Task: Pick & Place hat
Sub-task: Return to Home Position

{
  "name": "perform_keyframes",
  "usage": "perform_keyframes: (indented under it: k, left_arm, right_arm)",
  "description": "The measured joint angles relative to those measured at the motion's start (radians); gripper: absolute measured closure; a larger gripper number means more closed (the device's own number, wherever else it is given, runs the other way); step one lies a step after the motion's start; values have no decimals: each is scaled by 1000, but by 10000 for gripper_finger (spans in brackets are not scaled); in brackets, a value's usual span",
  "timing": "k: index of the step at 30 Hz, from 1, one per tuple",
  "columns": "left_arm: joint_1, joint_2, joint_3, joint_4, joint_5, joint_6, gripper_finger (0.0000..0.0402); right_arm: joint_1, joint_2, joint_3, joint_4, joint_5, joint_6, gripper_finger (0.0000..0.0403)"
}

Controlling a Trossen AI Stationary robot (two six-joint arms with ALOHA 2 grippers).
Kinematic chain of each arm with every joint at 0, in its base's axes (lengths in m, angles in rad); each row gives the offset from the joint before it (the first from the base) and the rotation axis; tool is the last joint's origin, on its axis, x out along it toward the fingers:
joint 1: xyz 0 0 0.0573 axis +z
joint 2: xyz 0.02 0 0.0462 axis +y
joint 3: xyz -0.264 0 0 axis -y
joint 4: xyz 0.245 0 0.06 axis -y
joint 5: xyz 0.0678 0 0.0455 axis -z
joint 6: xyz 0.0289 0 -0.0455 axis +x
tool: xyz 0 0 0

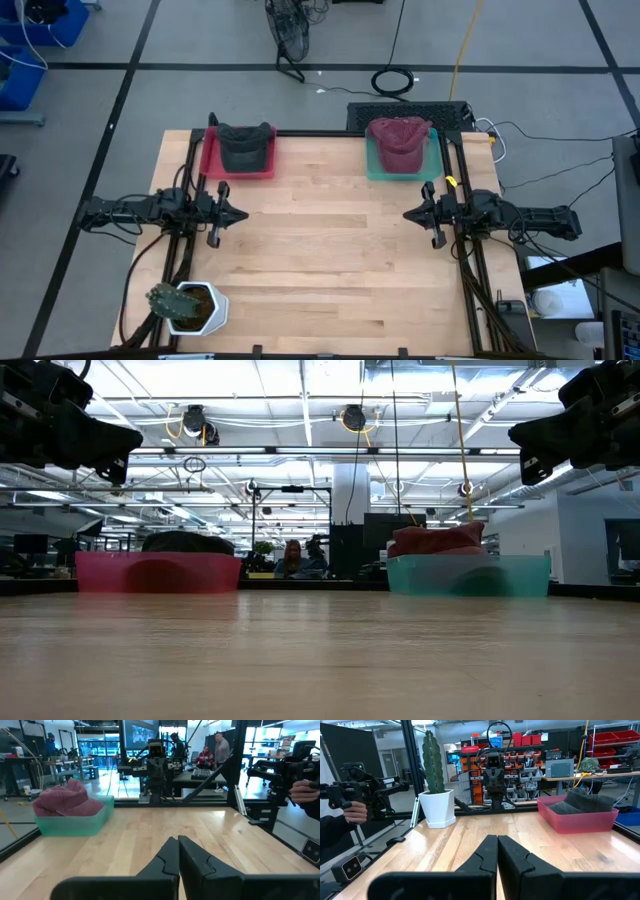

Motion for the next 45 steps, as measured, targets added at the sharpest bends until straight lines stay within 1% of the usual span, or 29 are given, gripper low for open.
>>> perform_keyframes:
  k: [32, 41, 45]
  left_arm:
    - [0, 0, 0, 0, 0, 8, 399]
    - [0, 0, 0, 2, -14, 3, 378]
    - [0, 0, 0, 2, -17, 2, 380]
  right_arm:
    - [0, 0, 0, -7, 0, 4, 403]
    - [0, 0, 0, -7, 0, 4, 403]
    - [0, 0, 0, -7, 0, 4, 403]
